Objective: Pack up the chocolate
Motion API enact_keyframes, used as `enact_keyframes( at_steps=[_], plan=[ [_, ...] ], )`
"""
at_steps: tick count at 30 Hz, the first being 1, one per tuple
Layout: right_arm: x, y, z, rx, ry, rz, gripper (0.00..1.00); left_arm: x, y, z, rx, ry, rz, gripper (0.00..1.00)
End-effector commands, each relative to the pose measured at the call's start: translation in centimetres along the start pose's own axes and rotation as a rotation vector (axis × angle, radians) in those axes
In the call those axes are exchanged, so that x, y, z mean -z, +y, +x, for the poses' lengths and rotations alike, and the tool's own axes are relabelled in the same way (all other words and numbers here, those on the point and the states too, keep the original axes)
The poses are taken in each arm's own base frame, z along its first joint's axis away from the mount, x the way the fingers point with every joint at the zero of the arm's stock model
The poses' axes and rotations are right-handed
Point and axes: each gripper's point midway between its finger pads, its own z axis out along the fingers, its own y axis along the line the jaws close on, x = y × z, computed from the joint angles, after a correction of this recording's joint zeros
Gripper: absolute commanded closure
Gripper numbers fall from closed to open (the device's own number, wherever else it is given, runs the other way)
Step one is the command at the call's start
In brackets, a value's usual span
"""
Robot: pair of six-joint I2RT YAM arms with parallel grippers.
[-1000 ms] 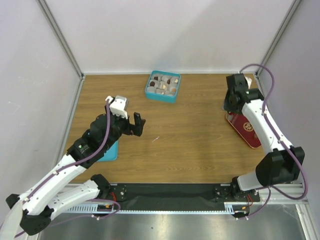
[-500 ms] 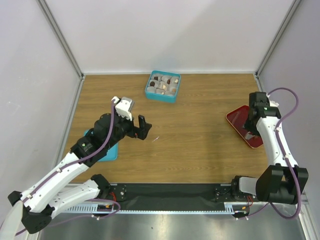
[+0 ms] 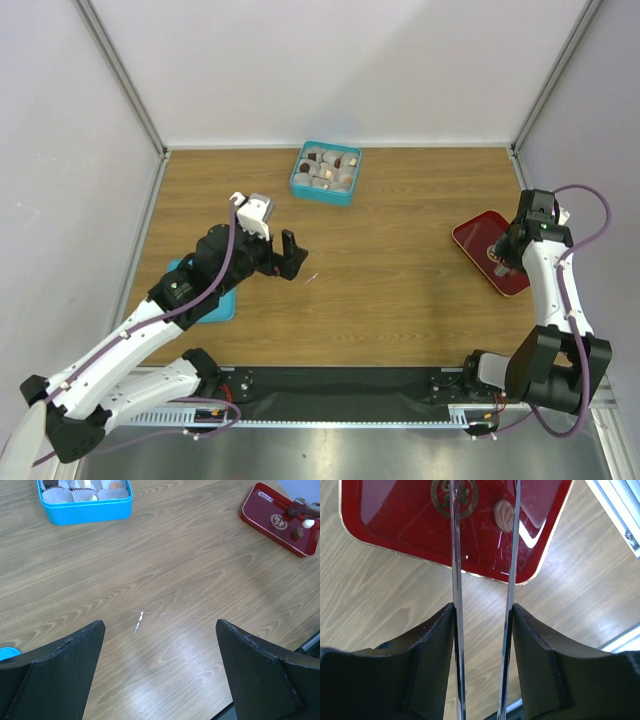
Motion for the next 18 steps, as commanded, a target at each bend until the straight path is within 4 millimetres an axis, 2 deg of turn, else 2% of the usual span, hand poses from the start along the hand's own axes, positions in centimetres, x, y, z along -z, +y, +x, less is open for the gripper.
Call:
enact_keyframes(
  at_steps=[1,7,11,18],
  plan=[
    [-1.0,0.6,-1.2,-0.008,-0.046,-0.023,0.47,-0.2,-0.1,-0.7,0.011,-0.033,0.008,0.00],
    [-1.8,0.2,-1.1,-0.002,-0.029,0.017,0.47,-0.4,0.2,-0.1,0.010,-0.028,-0.005,0.00],
    [-2.3,0.0,-0.9,-0.001,-0.022,0.020,0.47,-0.6,0.0,-0.4,0.008,-0.032,0.000,0.00],
    [-3.4,0.6,-0.6,-0.007,-0.006,-0.012,0.47,-0.7,0.2,-0.4,0.003,-0.030,-0.012,0.00]
  ],
)
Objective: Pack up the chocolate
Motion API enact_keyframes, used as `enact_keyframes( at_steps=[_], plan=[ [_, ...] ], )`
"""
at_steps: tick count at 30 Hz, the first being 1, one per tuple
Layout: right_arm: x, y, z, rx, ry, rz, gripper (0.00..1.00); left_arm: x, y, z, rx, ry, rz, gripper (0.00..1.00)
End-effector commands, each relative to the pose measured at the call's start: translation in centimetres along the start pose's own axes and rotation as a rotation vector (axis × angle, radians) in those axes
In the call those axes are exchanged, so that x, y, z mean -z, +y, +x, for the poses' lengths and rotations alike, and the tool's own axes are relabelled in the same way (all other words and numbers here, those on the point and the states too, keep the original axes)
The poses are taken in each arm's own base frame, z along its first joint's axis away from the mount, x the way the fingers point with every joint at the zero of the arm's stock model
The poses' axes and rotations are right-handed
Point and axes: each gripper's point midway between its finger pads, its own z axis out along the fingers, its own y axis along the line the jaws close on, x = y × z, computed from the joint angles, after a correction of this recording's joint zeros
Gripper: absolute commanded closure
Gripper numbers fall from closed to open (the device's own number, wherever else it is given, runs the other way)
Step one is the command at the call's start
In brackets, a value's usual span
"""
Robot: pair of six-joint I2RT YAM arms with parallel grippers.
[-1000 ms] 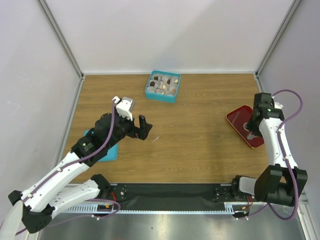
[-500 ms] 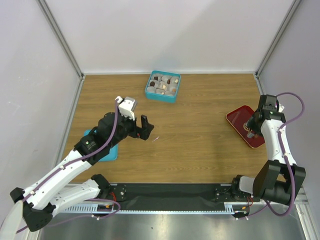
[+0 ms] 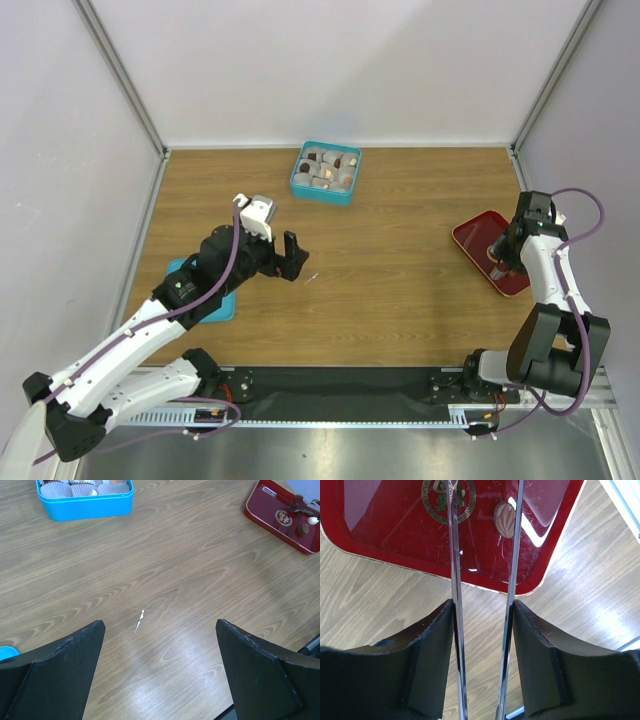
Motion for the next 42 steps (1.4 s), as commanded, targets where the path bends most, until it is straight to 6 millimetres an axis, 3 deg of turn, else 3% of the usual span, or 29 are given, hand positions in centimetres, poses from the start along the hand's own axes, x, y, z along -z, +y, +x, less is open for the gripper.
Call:
enact_keyframes(
  at_steps=[1,9,14,17,20,23,24,26,27,28,29,30,31,32,34,35,36,37,38,40,42],
  plan=[
    [-0.4,0.5,-0.8,0.001,-0.032,-0.025,0.47,-0.2,0.1,-1.0,0.005,-0.036,-0.008,0.00],
    [-0.3,0.8,-0.4,0.011,-0.028,-0.058,0.56,-0.4,0.1,-1.0,0.006,-0.033,-0.009,0.00],
    [1.4,1.6,-1.4,0.022,-0.070,-0.104,0.64,-0.2,0.1,-1.4,0.008,-0.046,-0.012,0.00],
    [3.0,3.1,-2.4,0.034,-0.100,-0.147,0.67,-0.1,0.4,-1.5,0.006,-0.056,-0.029,0.00],
    [5.4,6.2,-3.0,0.076,-0.131,-0.220,0.66,-0.1,1.3,-1.3,-0.003,-0.044,-0.074,0.00],
    [8.1,11.1,-3.4,0.127,-0.167,-0.332,0.66,0.2,1.9,-1.2,-0.009,-0.019,-0.115,0.00],
    [8.8,14.1,-2.0,0.186,-0.150,-0.383,0.66,0.4,2.2,-1.2,-0.009,-0.023,-0.125,0.00],
    [11.2,17.9,-3.1,0.216,-0.200,-0.465,0.65,0.8,2.5,-1.4,-0.010,-0.039,-0.141,0.00],
    [11.1,20.3,-2.6,0.257,-0.192,-0.489,0.66,1.3,3.0,-1.8,-0.007,-0.064,-0.161,0.00],
    [13.5,23.5,-2.4,0.307,-0.224,-0.563,0.66,1.6,3.3,-1.8,-0.008,-0.068,-0.176,0.00],
    [14.4,25.5,-2.1,0.338,-0.230,-0.601,0.65,1.9,3.6,-2.0,-0.010,-0.075,-0.191,0.00],
    [15.8,29.0,-1.3,0.393,-0.236,-0.675,0.65,2.4,4.1,-2.3,-0.013,-0.086,-0.219,0.00],
    [15.0,30.4,0.5,0.439,-0.204,-0.689,0.65,2.7,4.4,-2.4,-0.014,-0.092,-0.236,0.00],
    [17.0,32.6,-0.1,0.448,-0.231,-0.759,0.65,2.9,4.8,-2.6,-0.012,-0.099,-0.255,0.00],
    [18.4,36.1,1.0,0.490,-0.226,-0.858,0.65,3.6,5.7,-3.3,-0.008,-0.120,-0.311,0.00],
    [17.5,38.0,2.6,0.539,-0.200,-0.875,0.65,4.0,6.1,-3.5,-0.004,-0.127,-0.331,0.00],
    [19.0,39.9,2.3,0.545,-0.222,-0.933,0.65,4.4,6.2,-4.0,0.000,-0.140,-0.343,0.00],
    [19.3,40.9,2.8,0.564,-0.215,-0.965,0.65,4.8,6.8,-4.1,0.001,-0.145,-0.375,0.00],
    [18.1,42.4,4.4,0.616,-0.199,-0.970,0.65,5.2,7.0,-4.4,0.005,-0.157,-0.381,0.00],
    [19.1,44.4,4.8,0.648,-0.223,-1.038,0.65,5.6,7.2,-4.7,0.006,-0.172,-0.397,0.00],
    [18.1,46.0,6.6,0.689,-0.201,-1.062,0.65,6.0,7.6,-4.9,0.005,-0.188,-0.410,0.00]
  ],
)
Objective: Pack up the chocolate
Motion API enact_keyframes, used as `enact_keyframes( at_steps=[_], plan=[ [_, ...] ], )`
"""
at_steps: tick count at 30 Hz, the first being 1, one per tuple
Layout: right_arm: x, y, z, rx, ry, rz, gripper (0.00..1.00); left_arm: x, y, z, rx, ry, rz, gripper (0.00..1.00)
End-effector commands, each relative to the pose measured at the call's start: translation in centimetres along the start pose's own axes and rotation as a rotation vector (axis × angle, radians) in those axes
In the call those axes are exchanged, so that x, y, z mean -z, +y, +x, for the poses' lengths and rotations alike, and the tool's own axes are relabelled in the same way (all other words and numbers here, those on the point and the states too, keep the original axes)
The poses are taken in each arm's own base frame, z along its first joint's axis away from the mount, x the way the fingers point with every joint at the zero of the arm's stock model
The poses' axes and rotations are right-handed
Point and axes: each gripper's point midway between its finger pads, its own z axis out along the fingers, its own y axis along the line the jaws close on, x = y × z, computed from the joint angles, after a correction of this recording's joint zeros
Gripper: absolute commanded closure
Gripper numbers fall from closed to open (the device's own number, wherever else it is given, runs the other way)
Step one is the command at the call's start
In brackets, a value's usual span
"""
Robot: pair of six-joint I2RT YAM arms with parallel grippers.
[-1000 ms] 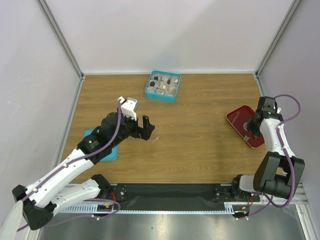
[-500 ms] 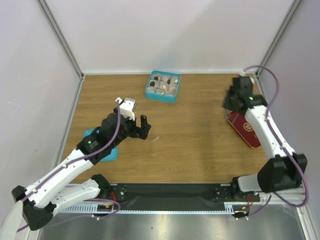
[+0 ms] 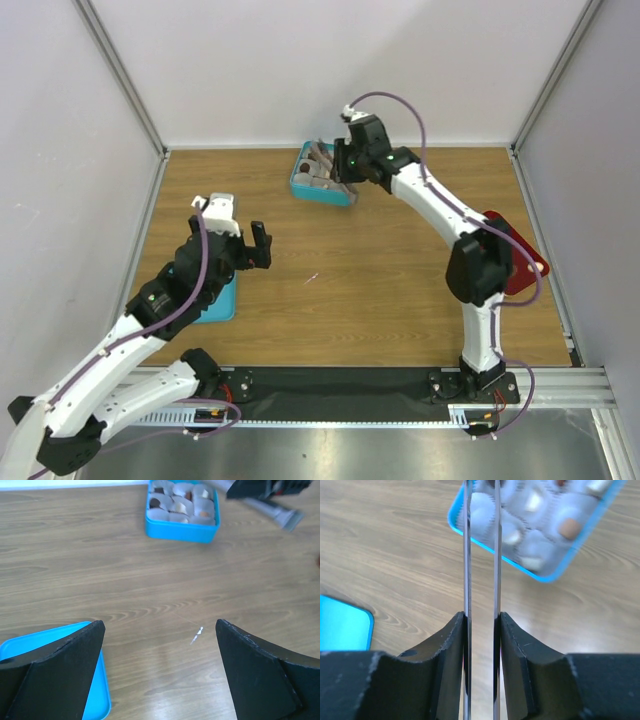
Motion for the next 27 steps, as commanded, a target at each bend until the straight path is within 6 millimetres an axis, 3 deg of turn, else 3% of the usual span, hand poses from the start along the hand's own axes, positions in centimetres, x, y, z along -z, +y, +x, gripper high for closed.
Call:
enact_keyframes(
  at_steps=[1,3,9,20,27],
  plan=[
    [-1.3,3.8,-2.6,0.083,-0.072,-0.150,0.65,0.9,1.7,-2.0,0.002,-0.064,-0.068,0.00],
    [-2.7,3.9,-1.6,0.083,-0.047,-0.149,0.65,1.0,1.8,-2.0,-0.001,-0.065,-0.069,0.00],
    [-4.2,4.8,0.0,0.067,-0.013,-0.186,0.65,0.9,1.9,-1.6,-0.013,-0.065,-0.071,0.00],
    [-5.4,4.1,3.7,0.054,0.070,-0.167,0.62,0.8,2.3,-1.0,-0.024,-0.065,-0.081,0.00],
    [-4.8,3.6,4.7,0.061,0.075,-0.136,0.61,1.0,2.3,-1.0,-0.018,-0.071,-0.073,0.00]
  ],
)
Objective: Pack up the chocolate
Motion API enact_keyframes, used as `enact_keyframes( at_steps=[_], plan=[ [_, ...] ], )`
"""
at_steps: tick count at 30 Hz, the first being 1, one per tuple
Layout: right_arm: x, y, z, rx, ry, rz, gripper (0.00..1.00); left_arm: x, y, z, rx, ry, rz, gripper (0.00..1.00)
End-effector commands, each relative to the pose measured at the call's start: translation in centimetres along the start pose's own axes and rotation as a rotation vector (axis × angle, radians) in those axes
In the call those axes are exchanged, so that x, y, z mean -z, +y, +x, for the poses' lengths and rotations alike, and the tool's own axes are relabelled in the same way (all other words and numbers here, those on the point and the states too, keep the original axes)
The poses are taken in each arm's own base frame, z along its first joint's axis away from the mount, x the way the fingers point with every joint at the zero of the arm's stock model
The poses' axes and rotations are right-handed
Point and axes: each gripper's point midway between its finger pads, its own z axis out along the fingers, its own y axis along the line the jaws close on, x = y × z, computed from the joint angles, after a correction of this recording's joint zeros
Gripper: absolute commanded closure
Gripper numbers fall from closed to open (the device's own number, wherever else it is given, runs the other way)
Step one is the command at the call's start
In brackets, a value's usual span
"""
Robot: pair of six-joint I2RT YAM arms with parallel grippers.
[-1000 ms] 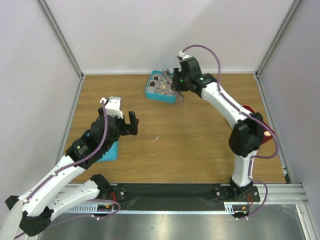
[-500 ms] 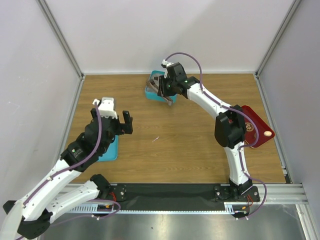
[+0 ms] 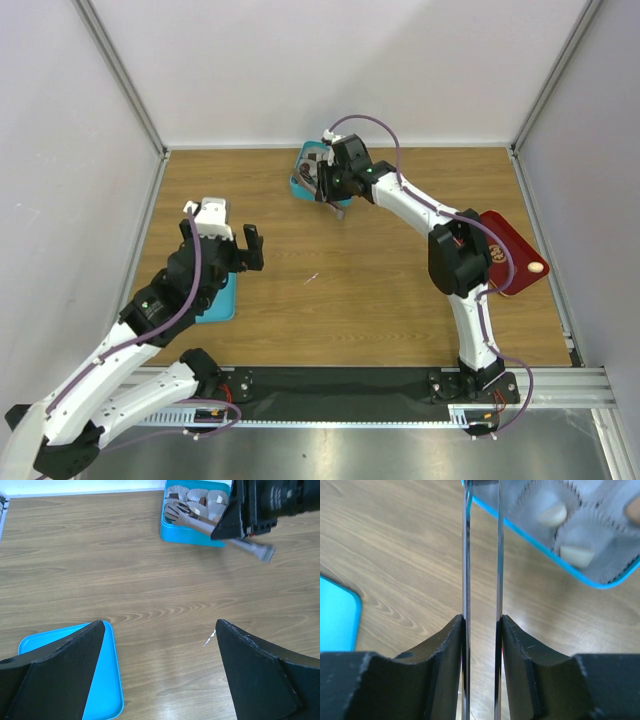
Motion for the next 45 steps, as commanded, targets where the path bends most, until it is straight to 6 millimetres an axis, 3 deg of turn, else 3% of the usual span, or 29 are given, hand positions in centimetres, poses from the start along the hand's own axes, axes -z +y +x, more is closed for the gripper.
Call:
enact_keyframes(
  at_steps=[1,5,16,26,33,34,36,37,40,41,42,43,44,45],
  plan=[
    [1.3,1.1,-1.5,0.016,-0.057,-0.016,0.60,0.0,0.4,-0.7,0.004,-0.033,-0.015,0.00],
    [1.2,0.4,-0.5,0.014,-0.029,0.011,0.59,0.1,0.3,-0.7,0.010,-0.035,-0.009,0.00],
    [1.5,1.1,-1.0,0.022,-0.057,-0.029,0.57,0.2,0.5,-0.7,0.017,-0.039,-0.011,0.00],
    [3.1,1.3,-4.0,0.026,-0.130,-0.058,0.57,0.2,0.5,-0.8,0.016,-0.045,-0.008,0.00],
    [7.9,0.6,-8.2,0.045,-0.234,-0.001,0.58,0.3,-0.3,-1.3,0.027,-0.048,0.026,0.00],
    [9.4,0.5,-9.1,0.044,-0.261,0.007,0.58,0.2,-0.4,-1.3,0.026,-0.043,0.030,0.00],
    [10.7,-0.2,-9.0,0.029,-0.260,0.052,0.59,0.3,-0.9,-1.7,0.046,-0.048,0.050,0.00],
    [12.5,-0.3,-9.3,0.031,-0.278,0.068,0.58,0.3,-1.4,-1.7,0.052,-0.041,0.074,0.00],
    [14.5,-3.2,-7.0,0.002,-0.246,0.196,0.58,0.4,-2.9,-2.1,0.092,-0.029,0.140,0.00],
    [17.2,-3.8,-7.1,-0.027,-0.272,0.219,0.58,0.2,-3.4,-2.0,0.110,-0.016,0.156,0.00],
    [17.2,-5.0,-5.0,-0.048,-0.228,0.239,0.58,0.2,-3.9,-2.3,0.122,-0.017,0.176,0.00],
    [18.0,-5.5,-4.1,-0.067,-0.214,0.250,0.57,0.2,-4.6,-2.2,0.137,-0.006,0.210,0.00],
    [20.5,-6.0,-4.1,-0.092,-0.246,0.251,0.57,0.0,-5.1,-2.2,0.141,0.002,0.223,0.00],
    [20.4,-6.8,-2.1,-0.101,-0.205,0.265,0.57,-0.1,-5.4,-2.2,0.144,0.009,0.235,0.00]
  ],
)
